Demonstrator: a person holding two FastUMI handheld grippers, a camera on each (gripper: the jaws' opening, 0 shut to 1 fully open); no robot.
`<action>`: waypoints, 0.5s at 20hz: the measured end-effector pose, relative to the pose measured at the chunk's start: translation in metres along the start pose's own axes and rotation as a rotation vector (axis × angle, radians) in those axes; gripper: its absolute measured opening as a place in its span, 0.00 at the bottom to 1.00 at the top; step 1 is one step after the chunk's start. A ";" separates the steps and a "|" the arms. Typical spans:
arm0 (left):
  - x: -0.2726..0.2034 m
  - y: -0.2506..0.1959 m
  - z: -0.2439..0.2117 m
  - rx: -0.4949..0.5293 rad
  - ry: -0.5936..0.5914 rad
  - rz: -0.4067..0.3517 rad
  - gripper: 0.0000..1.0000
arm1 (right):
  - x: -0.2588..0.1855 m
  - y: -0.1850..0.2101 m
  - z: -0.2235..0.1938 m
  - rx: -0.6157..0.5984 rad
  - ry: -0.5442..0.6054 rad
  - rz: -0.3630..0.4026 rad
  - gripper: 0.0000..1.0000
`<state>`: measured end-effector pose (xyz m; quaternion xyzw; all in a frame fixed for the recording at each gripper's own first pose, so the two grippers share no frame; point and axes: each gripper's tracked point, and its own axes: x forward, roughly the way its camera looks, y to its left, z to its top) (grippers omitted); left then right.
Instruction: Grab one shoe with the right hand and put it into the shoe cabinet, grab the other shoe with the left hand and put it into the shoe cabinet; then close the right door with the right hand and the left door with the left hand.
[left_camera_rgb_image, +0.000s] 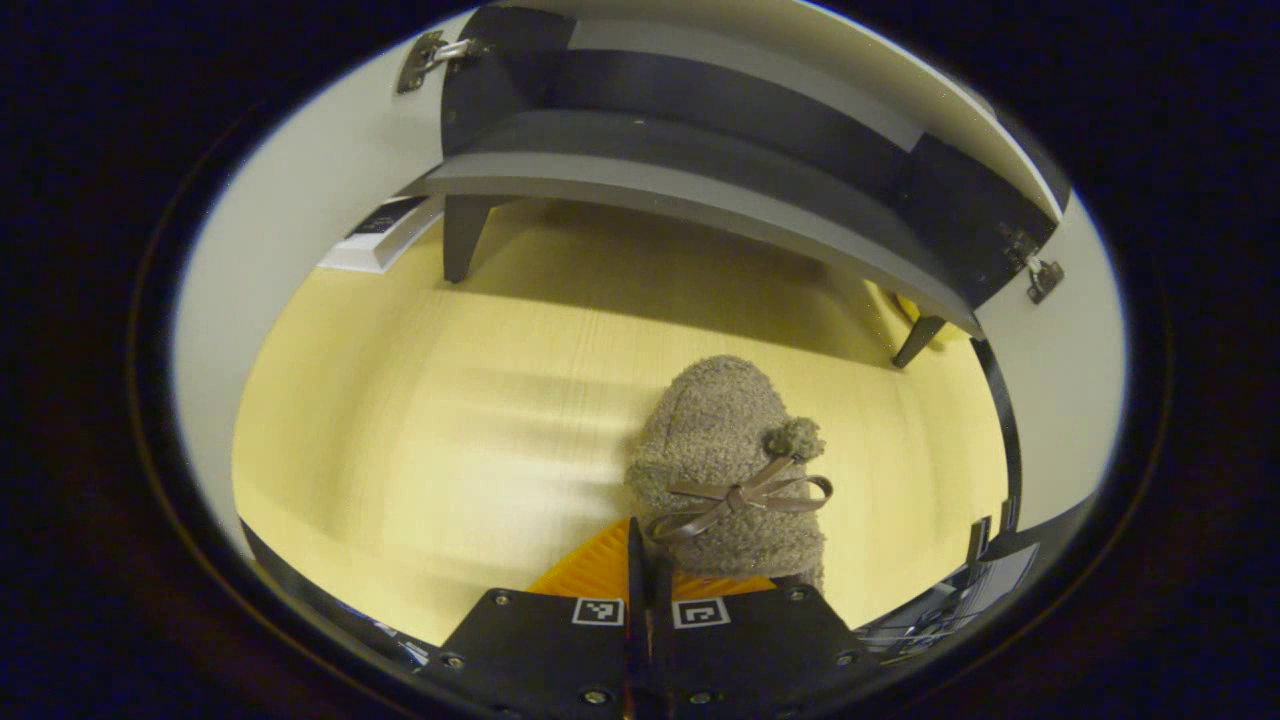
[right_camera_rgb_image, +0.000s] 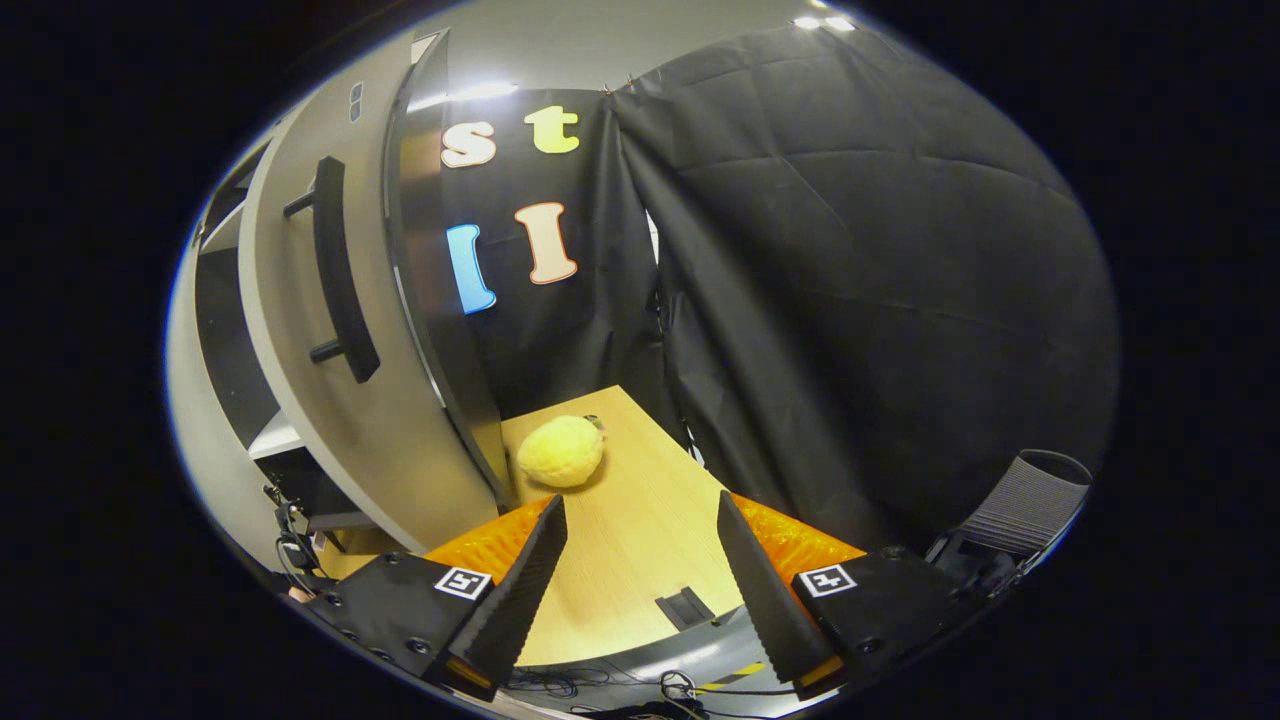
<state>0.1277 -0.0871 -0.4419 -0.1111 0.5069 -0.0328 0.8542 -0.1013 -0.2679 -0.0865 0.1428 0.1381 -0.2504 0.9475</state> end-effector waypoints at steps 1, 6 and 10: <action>-0.007 -0.002 0.001 -0.011 -0.008 -0.008 0.03 | 0.006 0.000 0.004 -0.005 -0.003 0.002 0.96; -0.080 -0.002 0.036 0.047 -0.111 0.064 0.03 | 0.030 0.009 0.023 -0.019 -0.023 0.039 0.96; -0.131 -0.024 0.074 0.031 -0.216 0.013 0.02 | 0.043 0.018 0.033 -0.068 -0.033 0.072 0.96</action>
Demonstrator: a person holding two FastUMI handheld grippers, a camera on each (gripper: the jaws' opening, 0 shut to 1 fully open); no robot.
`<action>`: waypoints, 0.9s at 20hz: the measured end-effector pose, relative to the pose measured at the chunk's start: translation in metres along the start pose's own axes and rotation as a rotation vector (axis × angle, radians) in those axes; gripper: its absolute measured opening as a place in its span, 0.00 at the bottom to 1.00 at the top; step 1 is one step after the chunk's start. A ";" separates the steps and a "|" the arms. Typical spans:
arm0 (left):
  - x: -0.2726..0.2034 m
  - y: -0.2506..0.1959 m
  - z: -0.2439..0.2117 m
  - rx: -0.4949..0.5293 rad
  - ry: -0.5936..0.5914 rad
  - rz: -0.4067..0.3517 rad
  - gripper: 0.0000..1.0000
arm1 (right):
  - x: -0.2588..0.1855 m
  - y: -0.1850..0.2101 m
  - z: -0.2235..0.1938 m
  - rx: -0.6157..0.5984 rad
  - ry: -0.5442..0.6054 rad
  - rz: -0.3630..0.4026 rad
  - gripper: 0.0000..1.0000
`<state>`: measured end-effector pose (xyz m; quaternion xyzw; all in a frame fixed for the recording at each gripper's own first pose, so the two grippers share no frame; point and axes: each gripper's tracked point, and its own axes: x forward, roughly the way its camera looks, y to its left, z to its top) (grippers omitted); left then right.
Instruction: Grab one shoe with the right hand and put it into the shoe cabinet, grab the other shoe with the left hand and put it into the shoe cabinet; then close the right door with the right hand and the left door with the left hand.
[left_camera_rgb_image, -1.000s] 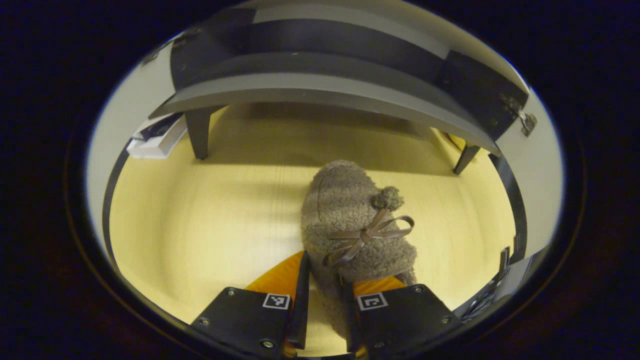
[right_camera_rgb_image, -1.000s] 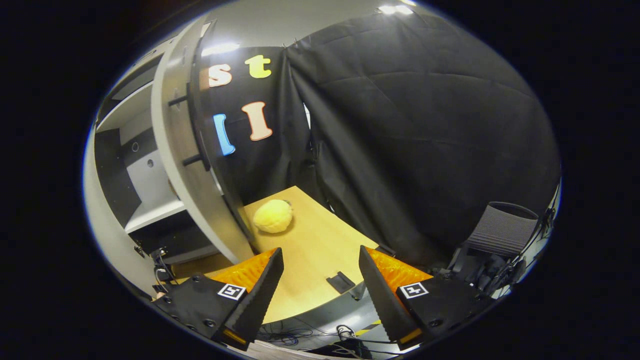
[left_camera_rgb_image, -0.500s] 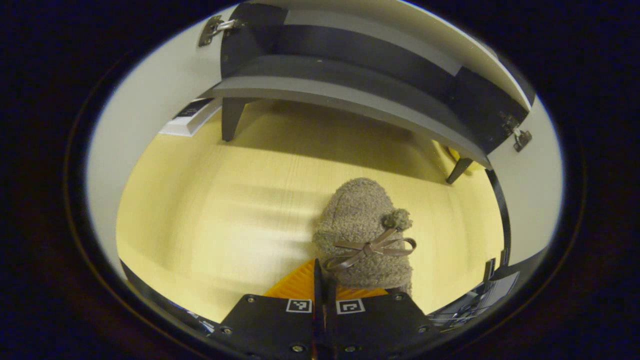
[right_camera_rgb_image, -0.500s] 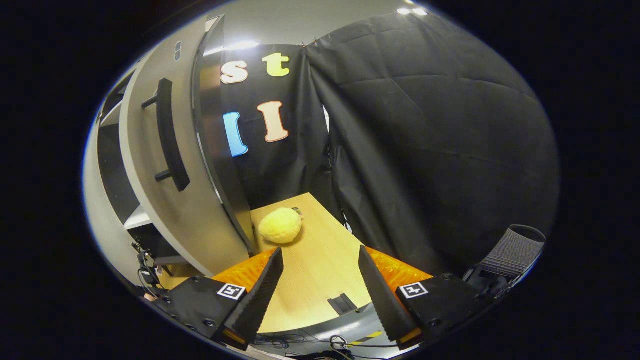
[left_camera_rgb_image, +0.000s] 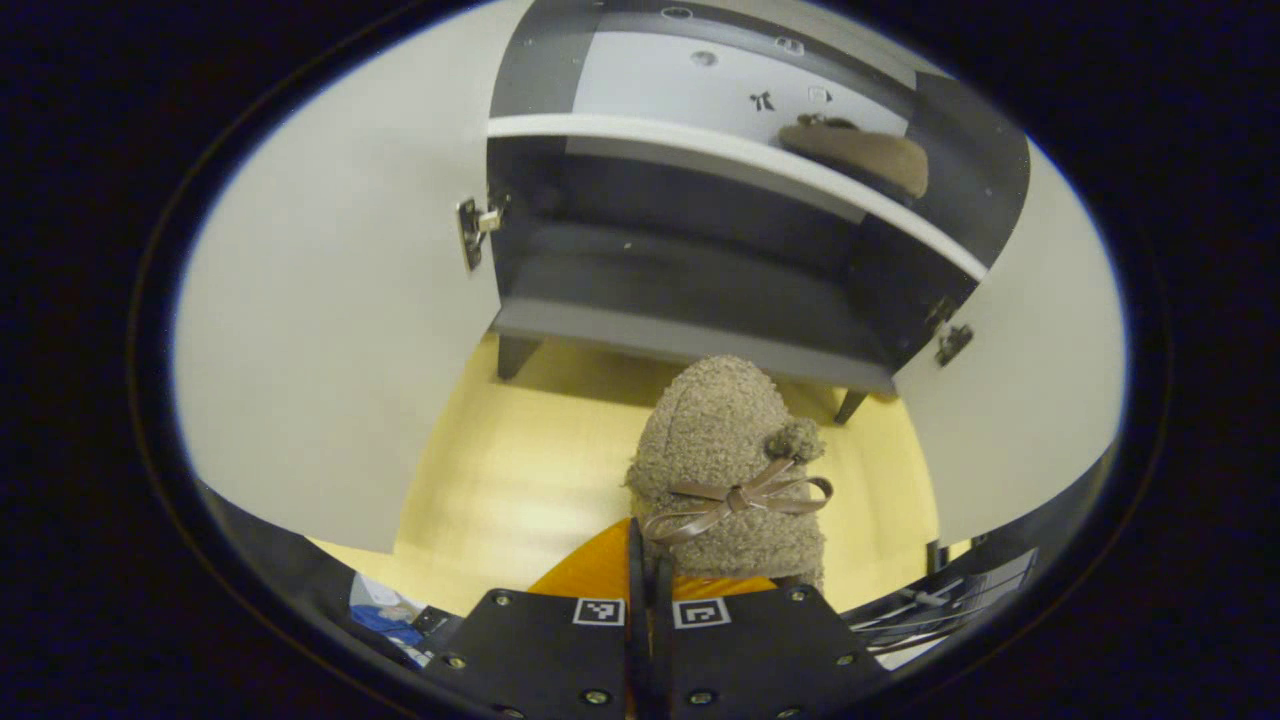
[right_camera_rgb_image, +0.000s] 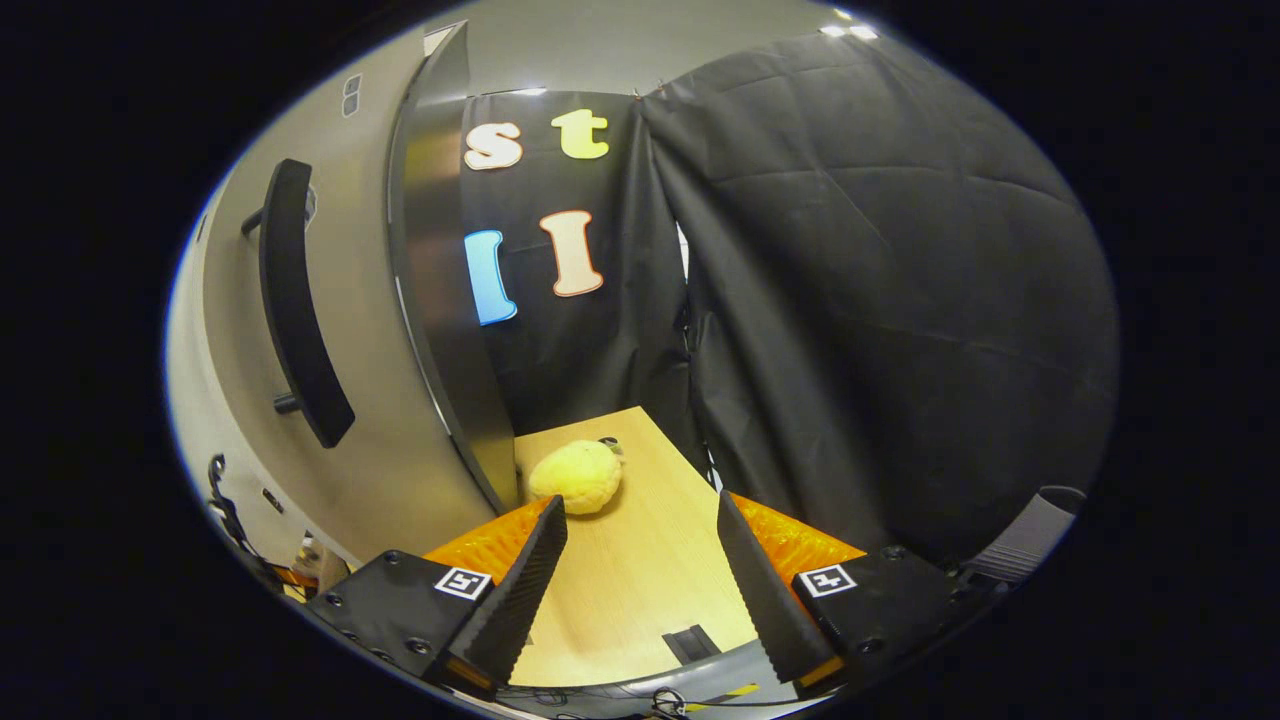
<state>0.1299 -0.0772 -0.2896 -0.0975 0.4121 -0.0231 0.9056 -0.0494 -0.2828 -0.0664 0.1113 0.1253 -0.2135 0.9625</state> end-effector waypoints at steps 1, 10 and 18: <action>-0.010 -0.003 0.016 0.013 -0.035 -0.002 0.02 | 0.002 0.001 0.003 -0.005 -0.003 0.004 0.96; -0.042 -0.010 0.144 0.033 -0.241 -0.044 0.02 | 0.011 0.000 0.001 0.052 -0.017 0.011 0.96; -0.031 -0.007 0.274 0.053 -0.417 0.014 0.02 | -0.010 -0.019 0.007 0.085 -0.099 -0.048 0.92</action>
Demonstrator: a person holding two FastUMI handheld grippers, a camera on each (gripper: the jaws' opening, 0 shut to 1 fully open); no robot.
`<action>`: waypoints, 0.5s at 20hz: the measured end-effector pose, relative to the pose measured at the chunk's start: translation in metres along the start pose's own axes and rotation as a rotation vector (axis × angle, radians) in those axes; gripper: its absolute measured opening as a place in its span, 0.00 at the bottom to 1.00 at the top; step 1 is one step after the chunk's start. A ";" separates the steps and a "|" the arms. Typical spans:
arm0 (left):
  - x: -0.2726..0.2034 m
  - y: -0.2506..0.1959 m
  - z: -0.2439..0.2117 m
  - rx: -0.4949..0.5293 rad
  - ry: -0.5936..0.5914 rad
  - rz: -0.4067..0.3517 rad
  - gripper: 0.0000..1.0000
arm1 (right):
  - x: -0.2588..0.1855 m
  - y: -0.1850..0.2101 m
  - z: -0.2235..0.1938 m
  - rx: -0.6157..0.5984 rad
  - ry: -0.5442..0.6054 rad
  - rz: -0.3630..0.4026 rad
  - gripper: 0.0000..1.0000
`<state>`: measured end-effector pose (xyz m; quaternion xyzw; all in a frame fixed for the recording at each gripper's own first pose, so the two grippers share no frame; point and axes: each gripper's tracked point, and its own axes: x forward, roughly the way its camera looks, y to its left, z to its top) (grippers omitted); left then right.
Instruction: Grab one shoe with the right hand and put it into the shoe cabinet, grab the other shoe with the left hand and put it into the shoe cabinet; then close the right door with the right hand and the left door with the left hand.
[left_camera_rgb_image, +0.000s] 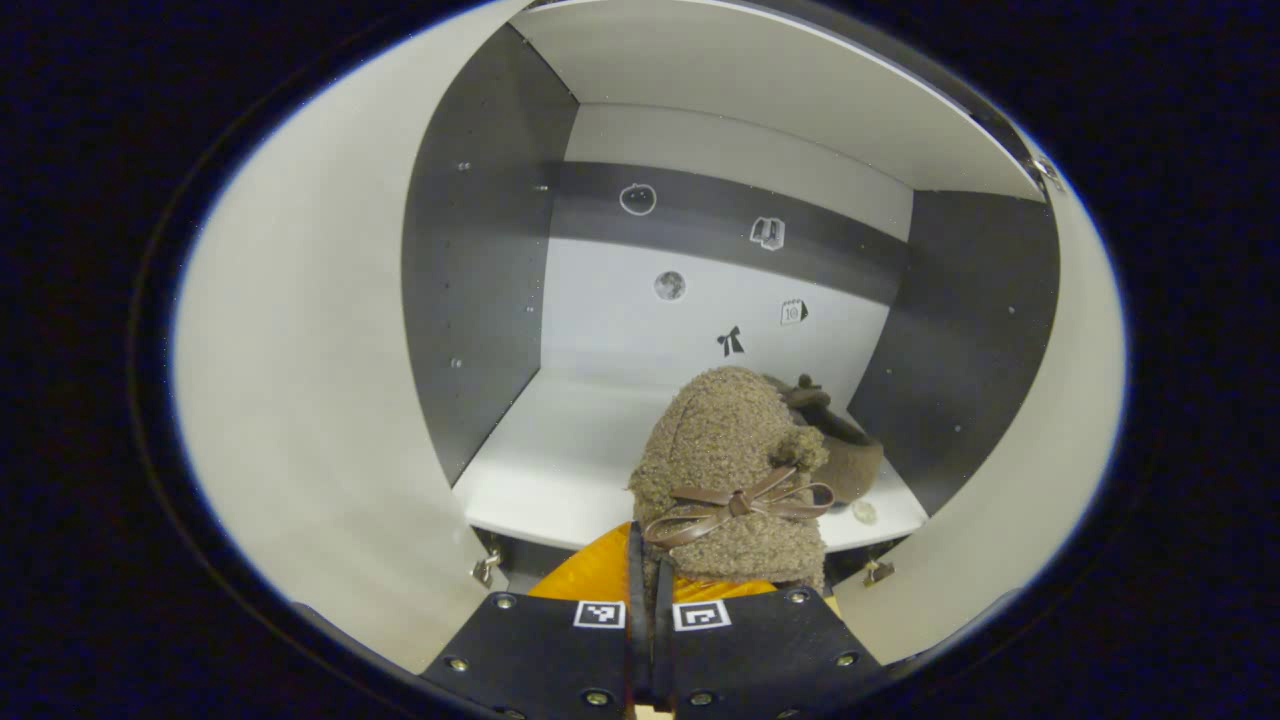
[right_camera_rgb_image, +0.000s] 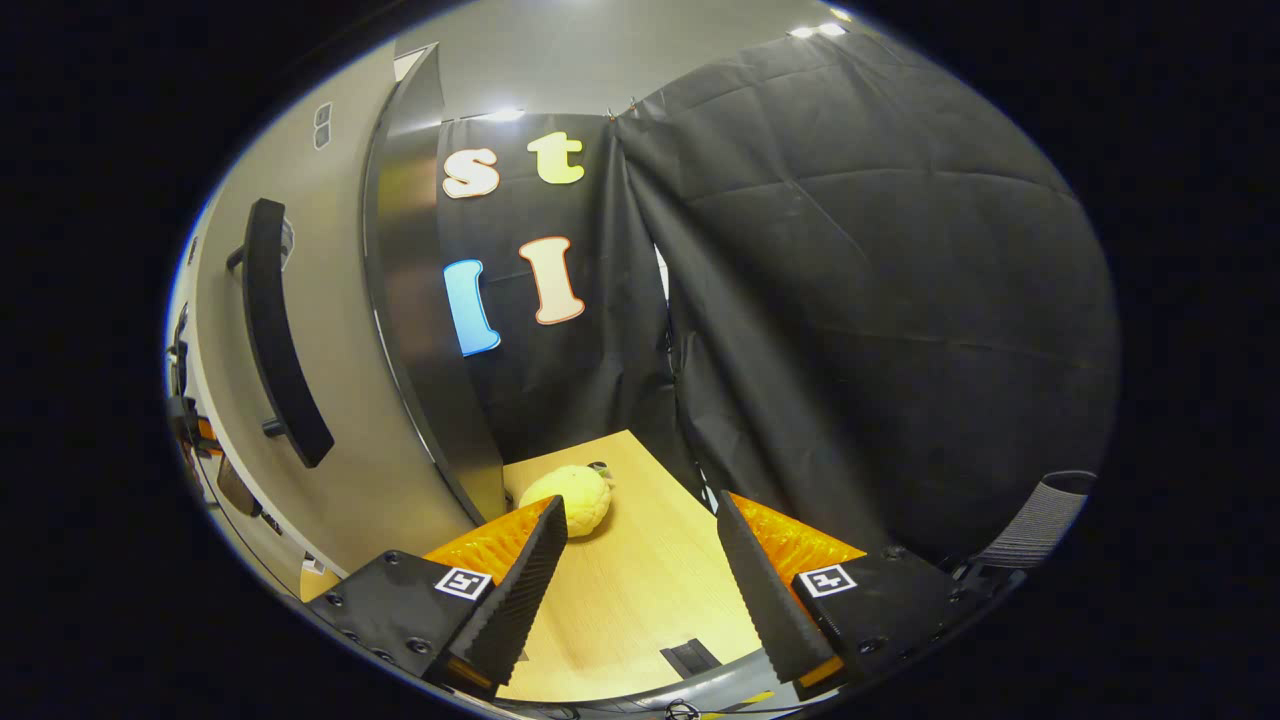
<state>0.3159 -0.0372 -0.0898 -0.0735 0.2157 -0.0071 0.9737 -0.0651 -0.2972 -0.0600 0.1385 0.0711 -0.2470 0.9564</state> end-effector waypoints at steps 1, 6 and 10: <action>0.009 0.000 0.012 0.008 -0.016 0.004 0.02 | -0.005 0.002 0.002 0.008 -0.009 -0.002 0.96; 0.073 0.013 0.047 0.043 -0.051 0.024 0.02 | -0.024 0.006 0.006 0.021 -0.044 -0.014 0.92; 0.126 0.021 0.047 0.065 -0.017 0.022 0.00 | -0.044 0.001 -0.005 0.005 -0.046 -0.035 0.92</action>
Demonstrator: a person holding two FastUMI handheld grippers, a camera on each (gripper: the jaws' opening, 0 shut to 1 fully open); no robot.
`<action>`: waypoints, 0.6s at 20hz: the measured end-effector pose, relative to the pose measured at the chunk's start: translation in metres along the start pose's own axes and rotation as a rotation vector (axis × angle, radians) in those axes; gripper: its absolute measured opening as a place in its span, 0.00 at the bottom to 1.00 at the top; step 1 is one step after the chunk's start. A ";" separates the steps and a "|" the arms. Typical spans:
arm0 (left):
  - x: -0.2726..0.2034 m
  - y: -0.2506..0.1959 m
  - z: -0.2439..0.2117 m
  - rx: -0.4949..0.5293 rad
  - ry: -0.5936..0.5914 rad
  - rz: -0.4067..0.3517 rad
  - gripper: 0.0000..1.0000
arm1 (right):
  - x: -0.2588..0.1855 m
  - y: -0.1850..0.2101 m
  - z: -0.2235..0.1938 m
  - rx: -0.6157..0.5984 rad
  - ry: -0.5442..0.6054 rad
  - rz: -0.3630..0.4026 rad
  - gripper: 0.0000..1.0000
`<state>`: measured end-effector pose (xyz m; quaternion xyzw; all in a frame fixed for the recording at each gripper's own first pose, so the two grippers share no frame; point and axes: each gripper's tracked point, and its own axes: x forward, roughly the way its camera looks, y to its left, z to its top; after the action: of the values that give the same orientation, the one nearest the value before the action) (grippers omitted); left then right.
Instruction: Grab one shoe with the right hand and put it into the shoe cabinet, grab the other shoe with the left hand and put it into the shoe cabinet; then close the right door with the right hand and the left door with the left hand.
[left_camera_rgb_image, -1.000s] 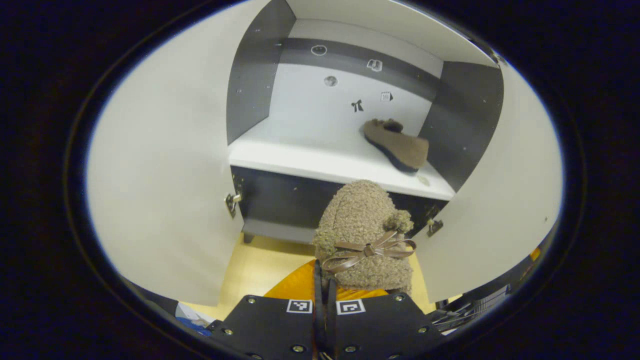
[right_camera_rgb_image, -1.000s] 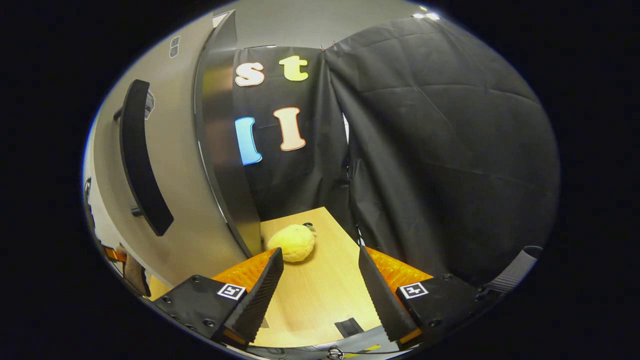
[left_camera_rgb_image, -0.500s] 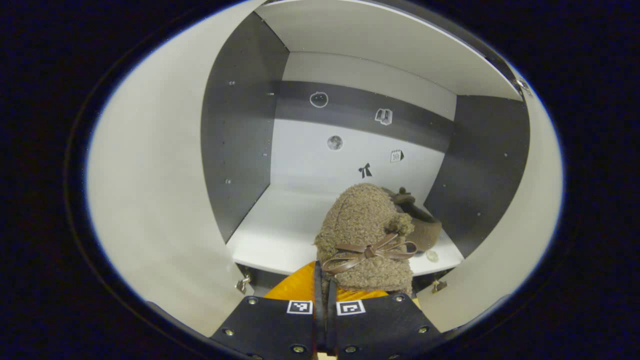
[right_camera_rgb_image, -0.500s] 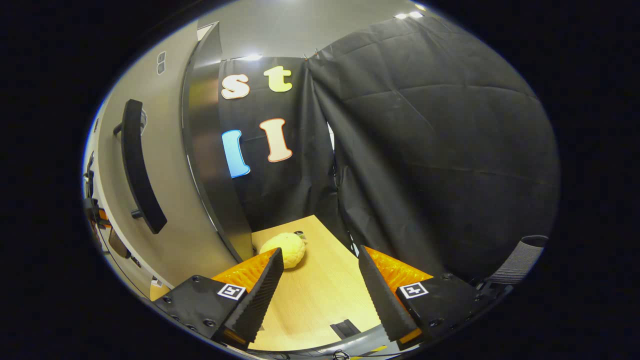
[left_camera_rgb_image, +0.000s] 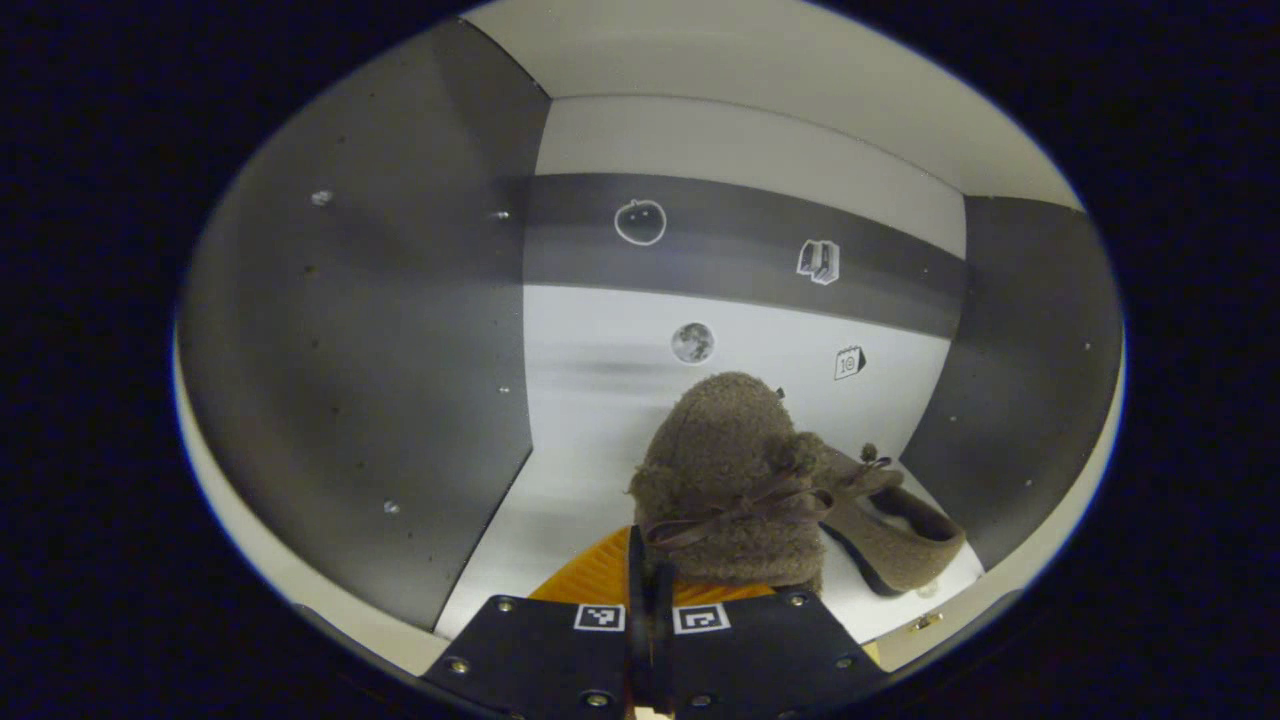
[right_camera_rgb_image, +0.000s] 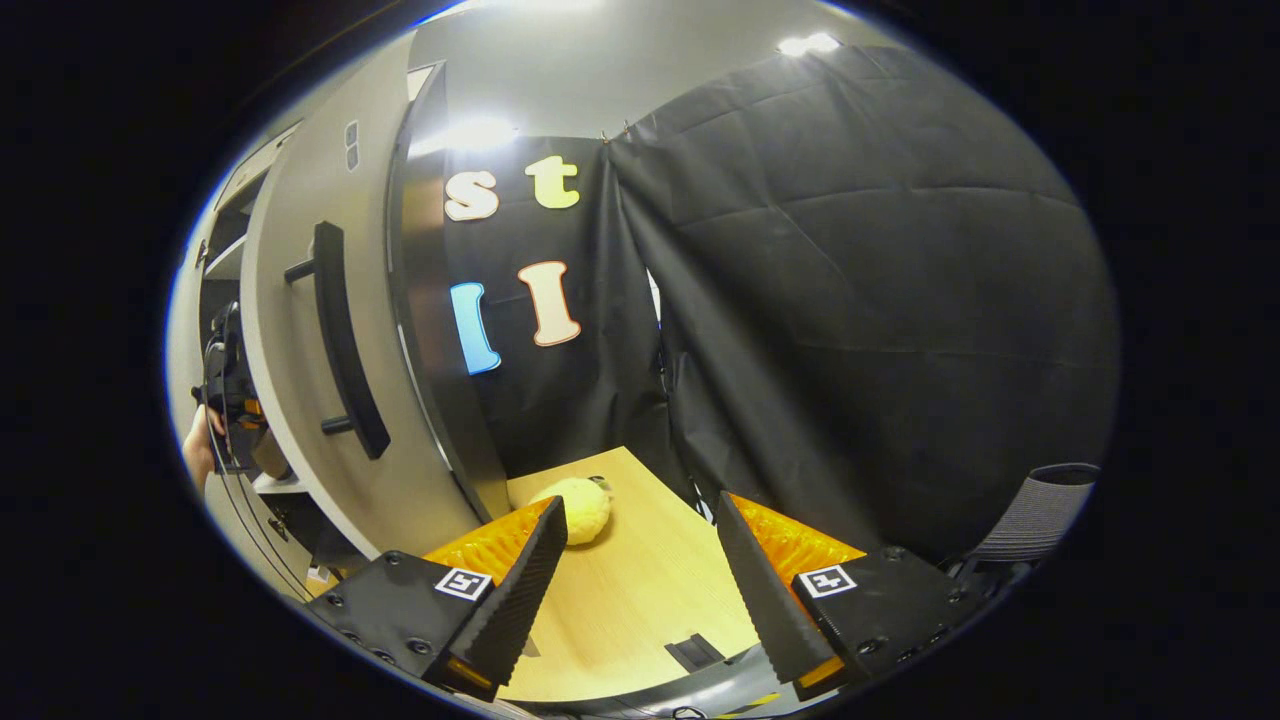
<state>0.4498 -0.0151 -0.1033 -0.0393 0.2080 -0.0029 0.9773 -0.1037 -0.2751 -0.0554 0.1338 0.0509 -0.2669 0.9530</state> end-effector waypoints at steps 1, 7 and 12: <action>0.011 0.001 -0.005 -0.005 0.020 0.006 0.02 | -0.003 -0.001 -0.003 0.001 0.006 -0.009 0.95; 0.034 -0.024 -0.004 0.104 0.025 -0.040 0.04 | -0.010 -0.002 -0.006 0.018 0.014 -0.030 0.92; 0.028 -0.030 -0.010 0.165 0.047 -0.046 0.20 | -0.006 -0.001 -0.004 0.013 0.004 -0.020 0.92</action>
<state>0.4718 -0.0469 -0.1216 0.0364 0.2290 -0.0435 0.9718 -0.1096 -0.2718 -0.0581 0.1401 0.0522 -0.2766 0.9493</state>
